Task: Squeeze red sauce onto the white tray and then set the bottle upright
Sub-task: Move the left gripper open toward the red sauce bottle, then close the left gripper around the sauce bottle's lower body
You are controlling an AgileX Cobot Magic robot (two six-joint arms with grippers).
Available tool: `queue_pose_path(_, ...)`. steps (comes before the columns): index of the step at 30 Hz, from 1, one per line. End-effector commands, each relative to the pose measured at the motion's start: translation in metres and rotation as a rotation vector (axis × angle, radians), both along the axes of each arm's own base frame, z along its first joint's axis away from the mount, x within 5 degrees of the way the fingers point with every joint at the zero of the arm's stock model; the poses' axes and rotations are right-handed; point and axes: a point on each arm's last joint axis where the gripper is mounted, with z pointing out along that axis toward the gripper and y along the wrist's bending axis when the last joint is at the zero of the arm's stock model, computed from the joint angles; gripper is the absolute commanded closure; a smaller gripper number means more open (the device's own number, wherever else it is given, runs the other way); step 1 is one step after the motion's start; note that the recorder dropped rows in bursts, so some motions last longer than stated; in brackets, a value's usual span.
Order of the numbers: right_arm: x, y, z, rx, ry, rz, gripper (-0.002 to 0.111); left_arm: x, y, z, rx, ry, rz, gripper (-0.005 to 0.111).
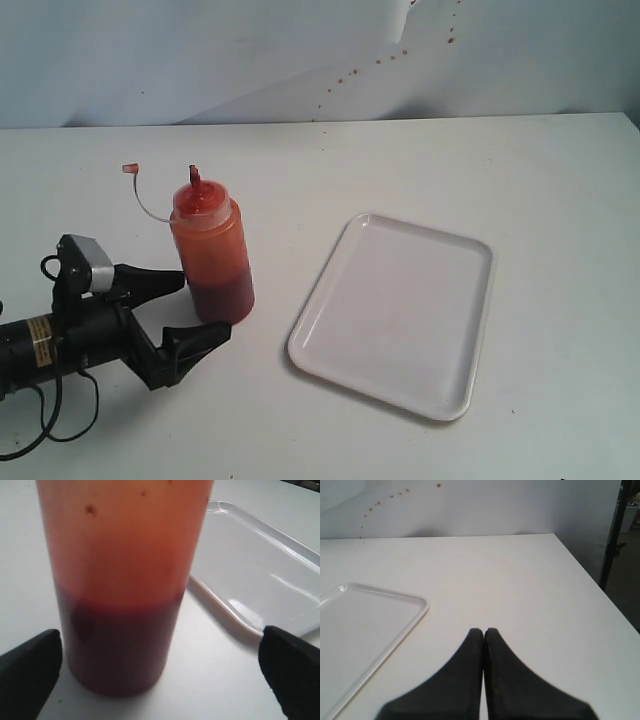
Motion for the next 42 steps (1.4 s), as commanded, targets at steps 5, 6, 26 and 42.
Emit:
queue_pose_path(5, 0.0, 0.0, -0.001, -0.003, -0.004, 0.003, 0.108, 0.016, -0.003, -0.005, -0.012, -0.03, -0.053, 0.003)
queue_pose_path(6, 0.0, 0.0, -0.001, -0.003, -0.004, 0.003, 0.108, 0.017, -0.003, -0.007, -0.012, -0.029, -0.055, 0.003)
queue_pose_path(26, 0.0, 0.0, -0.001, -0.003, -0.004, 0.003, 0.108, 0.045, -0.006, -0.035, -0.02, -0.047, -0.114, 0.003)
queue_pose_path(42, 0.0, 0.0, -0.001, -0.003, -0.004, 0.003, 0.108, 0.053, -0.01, -0.036, -0.015, -0.073, -0.129, 0.003)
